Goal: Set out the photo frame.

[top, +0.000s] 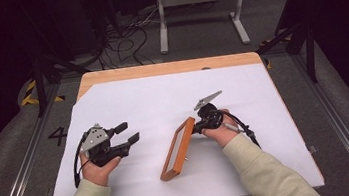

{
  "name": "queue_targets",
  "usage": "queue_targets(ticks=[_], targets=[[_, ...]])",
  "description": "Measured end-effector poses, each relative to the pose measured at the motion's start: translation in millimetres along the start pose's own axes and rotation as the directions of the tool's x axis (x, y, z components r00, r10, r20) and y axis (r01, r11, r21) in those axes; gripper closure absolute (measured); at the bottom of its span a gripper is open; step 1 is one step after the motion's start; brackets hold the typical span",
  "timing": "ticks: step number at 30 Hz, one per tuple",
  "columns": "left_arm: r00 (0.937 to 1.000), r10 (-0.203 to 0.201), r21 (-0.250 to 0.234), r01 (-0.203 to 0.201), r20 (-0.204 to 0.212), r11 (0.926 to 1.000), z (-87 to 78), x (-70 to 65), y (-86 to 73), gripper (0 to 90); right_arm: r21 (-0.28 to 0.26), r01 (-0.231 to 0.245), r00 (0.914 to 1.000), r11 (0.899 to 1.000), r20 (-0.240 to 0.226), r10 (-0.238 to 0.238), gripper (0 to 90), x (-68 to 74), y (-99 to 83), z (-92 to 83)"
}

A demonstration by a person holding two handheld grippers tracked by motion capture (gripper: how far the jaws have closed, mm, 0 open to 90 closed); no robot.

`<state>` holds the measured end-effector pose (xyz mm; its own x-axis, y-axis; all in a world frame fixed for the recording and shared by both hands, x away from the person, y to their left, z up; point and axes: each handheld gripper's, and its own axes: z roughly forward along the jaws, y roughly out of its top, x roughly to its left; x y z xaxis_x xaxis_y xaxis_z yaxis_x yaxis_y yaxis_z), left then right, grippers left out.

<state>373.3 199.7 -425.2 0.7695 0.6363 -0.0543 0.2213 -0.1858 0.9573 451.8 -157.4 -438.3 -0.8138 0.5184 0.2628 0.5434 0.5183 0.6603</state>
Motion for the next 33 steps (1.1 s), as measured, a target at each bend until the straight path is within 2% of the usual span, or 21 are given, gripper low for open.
queue_targets(ticks=[8, 10, 16, 18, 21, 26, 28, 33], targets=[[1.0000, 0.000, 0.003, 0.000, 0.000, 1.0000, -0.8, 0.5, -0.3, 39.5, 0.004, 0.016, 0.9998, 1.000, -0.008, -0.016, 90.0, -1.3, 21.3, 16.7], [1.0000, -0.009, 0.005, 0.009, -0.001, 0.9999, -0.4, 0.6, -0.8, 39.5, -0.017, 0.020, 0.9993, 1.000, -0.031, -0.020, 90.0, -1.5, 25.4, 21.6], [0.9997, -0.020, 0.015, 0.020, -0.013, 0.9997, -0.3, 3.3, -1.5, 38.9, -0.048, 0.022, 0.9974, 0.999, -0.068, -0.025, 90.0, -2.6, 28.4, 32.0], [0.9995, -0.024, 0.011, 0.024, -0.018, 0.9996, 0.3, 3.8, -1.7, 38.6, -0.048, 0.029, 0.9977, 0.998, -0.060, -0.032, 90.0, -2.2, 28.1, 31.6], [0.9992, -0.029, 0.021, 0.029, -0.026, 0.9993, 0.3, 4.9, -1.6, 38.6, -0.039, 0.046, 0.9986, 0.998, -0.025, -0.047, 90.0, -0.5, 27.7, 24.1], [0.9983, -0.035, 0.034, 0.036, -0.048, 0.9988, -0.4, 6.2, -1.7, 38.4, -0.053, 0.090, 0.9952, 0.995, 0.043, -0.087, 89.9, 6.8, 28.4, -2.0], [0.9958, -0.045, 0.055, 0.050, -0.079, 0.9972, -1.1, 7.1, -1.7, 37.7, -0.069, 0.117, 0.9908, 0.991, 0.077, -0.111, 82.2, 11.8, 29.0, -13.7], [0.9949, -0.051, 0.090, 0.059, -0.087, 0.9942, -1.8, 7.8, -2.4, 35.8, -0.071, 0.145, 0.9840, 0.987, 0.114, -0.137, 69.0, 26.7, 31.7, -38.5]])
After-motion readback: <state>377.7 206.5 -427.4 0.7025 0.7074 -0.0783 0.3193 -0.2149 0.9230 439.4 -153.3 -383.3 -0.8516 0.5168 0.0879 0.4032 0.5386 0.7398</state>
